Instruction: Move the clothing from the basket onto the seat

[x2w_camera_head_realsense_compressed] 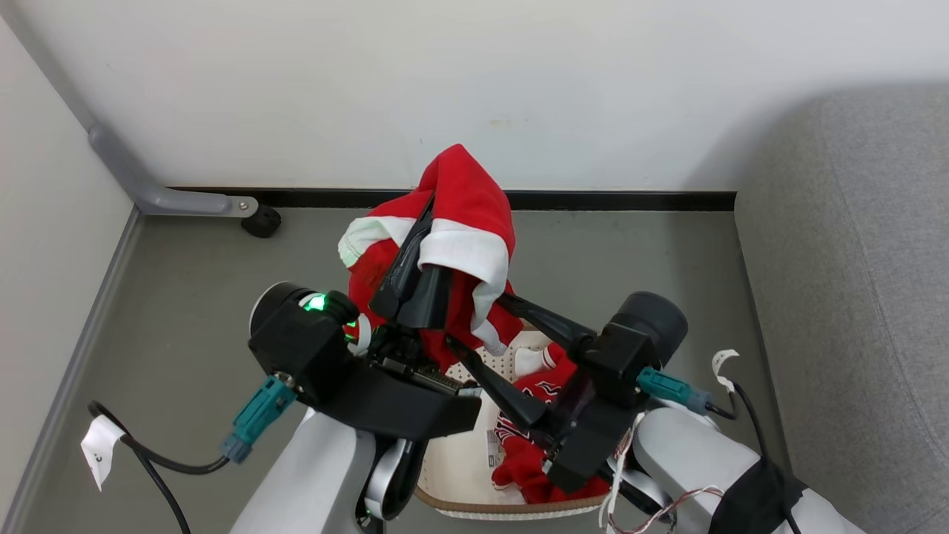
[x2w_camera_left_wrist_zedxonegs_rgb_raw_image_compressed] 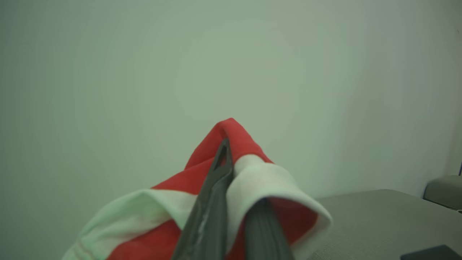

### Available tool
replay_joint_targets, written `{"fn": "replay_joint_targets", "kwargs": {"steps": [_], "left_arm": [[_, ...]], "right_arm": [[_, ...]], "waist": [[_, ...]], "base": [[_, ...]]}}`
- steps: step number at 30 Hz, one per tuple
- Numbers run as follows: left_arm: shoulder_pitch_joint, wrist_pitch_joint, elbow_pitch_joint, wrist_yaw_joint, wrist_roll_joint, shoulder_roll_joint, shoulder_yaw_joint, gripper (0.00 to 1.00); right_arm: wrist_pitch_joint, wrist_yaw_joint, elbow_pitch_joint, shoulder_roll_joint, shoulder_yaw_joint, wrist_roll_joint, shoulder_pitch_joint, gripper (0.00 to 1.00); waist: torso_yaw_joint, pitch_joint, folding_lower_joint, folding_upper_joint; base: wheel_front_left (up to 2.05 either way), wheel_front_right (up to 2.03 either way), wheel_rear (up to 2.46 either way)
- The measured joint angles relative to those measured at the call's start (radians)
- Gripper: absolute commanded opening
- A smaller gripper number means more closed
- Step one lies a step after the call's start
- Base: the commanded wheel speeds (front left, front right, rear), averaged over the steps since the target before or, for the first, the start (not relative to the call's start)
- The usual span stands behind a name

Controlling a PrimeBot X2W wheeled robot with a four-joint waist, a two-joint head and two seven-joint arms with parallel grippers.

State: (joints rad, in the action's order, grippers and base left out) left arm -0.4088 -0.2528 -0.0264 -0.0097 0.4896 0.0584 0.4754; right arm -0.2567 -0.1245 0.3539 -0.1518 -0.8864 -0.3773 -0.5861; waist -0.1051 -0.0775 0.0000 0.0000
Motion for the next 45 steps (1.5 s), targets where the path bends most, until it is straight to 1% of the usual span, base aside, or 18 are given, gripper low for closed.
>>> {"fn": "replay_joint_targets", "kwargs": {"steps": [3, 5, 9, 12, 16, 21, 22, 23, 24, 25, 26, 37, 38, 39, 40, 41, 45], "left_arm": [[0.0, 0.0, 0.0, -0.001, 0.0, -0.001, 0.012, 0.0], [-0.001, 0.0, 0.0, -0.009, 0.0, -0.002, 0.017, 0.0], [-0.003, 0.0, 0.0, -0.009, 0.0, -0.004, 0.03, 0.0], [-0.003, 0.0, 0.0, -0.018, 0.0, -0.004, 0.046, 0.0], [-0.003, 0.0, -0.001, -0.018, 0.0, -0.005, 0.064, 0.0], [-0.003, 0.0, -0.002, -0.018, 0.0, -0.005, 0.082, 0.0], [-0.003, 0.0, -0.002, -0.018, 0.001, -0.005, 0.085, 0.0], [-0.003, 0.0, -0.002, -0.018, 0.002, -0.005, 0.088, 0.0], [-0.002, 0.0, -0.002, -0.018, 0.002, -0.005, 0.091, 0.0], [-0.002, 0.0, -0.002, -0.018, 0.002, -0.005, 0.093, 0.0], [-0.002, 0.0, -0.002, -0.019, 0.003, -0.005, 0.093, 0.0], [-0.002, 0.0, -0.028, -0.017, 0.009, -0.007, 0.081, 0.0], [-0.001, 0.0, -0.031, -0.017, 0.009, -0.007, 0.079, 0.07], [-0.001, 0.0, -0.034, -0.017, 0.009, -0.007, 0.076, 0.4], [0.0, 0.0, -0.037, -0.017, 0.009, -0.007, 0.075, 0.76], [0.0, 0.0, -0.041, -0.017, 0.01, -0.007, 0.075, 1.0], [0.002, 0.0, -0.058, -0.017, 0.009, -0.009, 0.072, 1.0]], "right_arm": [[0.0, 0.0, 0.03, 0.009, 0.001, 0.004, -0.004, 1.0], [0.0, 0.0, 0.049, 0.02, 0.015, 0.008, -0.011, 1.0], [0.0, 0.002, 0.076, 0.032, 0.037, 0.017, -0.027, 1.0], [0.0, 0.018, 0.086, 0.038, 0.058, 0.018, -0.041, 1.0], [0.0, 0.047, 0.088, 0.042, 0.09, 0.025, -0.056, 1.0], [0.0, 0.054, 0.103, 0.047, 0.102, 0.035, -0.062, 1.0], [0.0, 0.054, 0.109, 0.049, 0.103, 0.038, -0.062, 0.9], [0.0, 0.054, 0.116, 0.05, 0.105, 0.039, -0.062, 0.51], [0.0, 0.054, 0.123, 0.052, 0.106, 0.039, -0.064, 0.3], [0.0, 0.054, 0.129, 0.053, 0.107, 0.039, -0.067, 0.04], [0.0, 0.054, 0.136, 0.054, 0.109, 0.039, -0.07, 0.0], [0.0, 0.054, 0.136, 0.06, 0.155, 0.032, -0.077, 0.0], [0.0, 0.054, 0.13, 0.06, 0.162, 0.028, -0.077, 0.0], [0.0, 0.054, 0.123, 0.06, 0.168, 0.023, -0.077, 0.0], [0.0, 0.054, 0.117, 0.061, 0.173, 0.023, -0.077, 0.0], [0.0, 0.054, 0.11, 0.061, 0.179, 0.023, -0.077, 0.0], [0.0, 0.054, 0.098, 0.063, 0.205, 0.023, -0.076, 0.0]], "waist": [[-0.005, 0.0, 0.0, 0.0], [-0.006, 0.0, 0.0, 0.0], [-0.009, 0.001, 0.0, 0.0], [-0.011, 0.002, 0.0, 0.0], [-0.014, 0.002, 0.0, 0.0], [-0.017, 0.001, 0.0, 0.0], [-0.018, 0.0, 0.0, 0.0], [-0.018, 0.0, 0.0, 0.0], [-0.019, -0.001, 0.0, 0.0], [-0.019, -0.001, 0.0, 0.0], [-0.02, -0.002, 0.0, 0.0], [-0.017, -0.006, 0.0, 0.0], [-0.015, -0.006, 0.0, 0.0], [-0.014, -0.007, 0.0, 0.0], [-0.012, -0.007, 0.0, 0.0], [-0.01, -0.008, 0.0, 0.0], [-0.003, -0.011, 0.0, 0.0]], "base": [[0.0, 0.0, 0.0], [0.0, 0.0, 0.0], [0.0, 0.0, 0.0], [0.0, 0.0, 0.0], [0.0, 0.0, 0.0], [0.0, 0.0, 0.0], [0.0, 0.0, 0.0], [0.0, 0.0, 0.0], [0.0, 0.0, 0.0], [0.0, 0.0, 0.0], [0.0, 0.0, 0.0], [0.0, 0.0, 0.0], [0.0, 0.0, 0.0], [0.0, 0.0, 0.0], [0.0, 0.0, 0.0], [0.0, 0.0, 0.0], [0.0, 0.0, 0.0]]}}
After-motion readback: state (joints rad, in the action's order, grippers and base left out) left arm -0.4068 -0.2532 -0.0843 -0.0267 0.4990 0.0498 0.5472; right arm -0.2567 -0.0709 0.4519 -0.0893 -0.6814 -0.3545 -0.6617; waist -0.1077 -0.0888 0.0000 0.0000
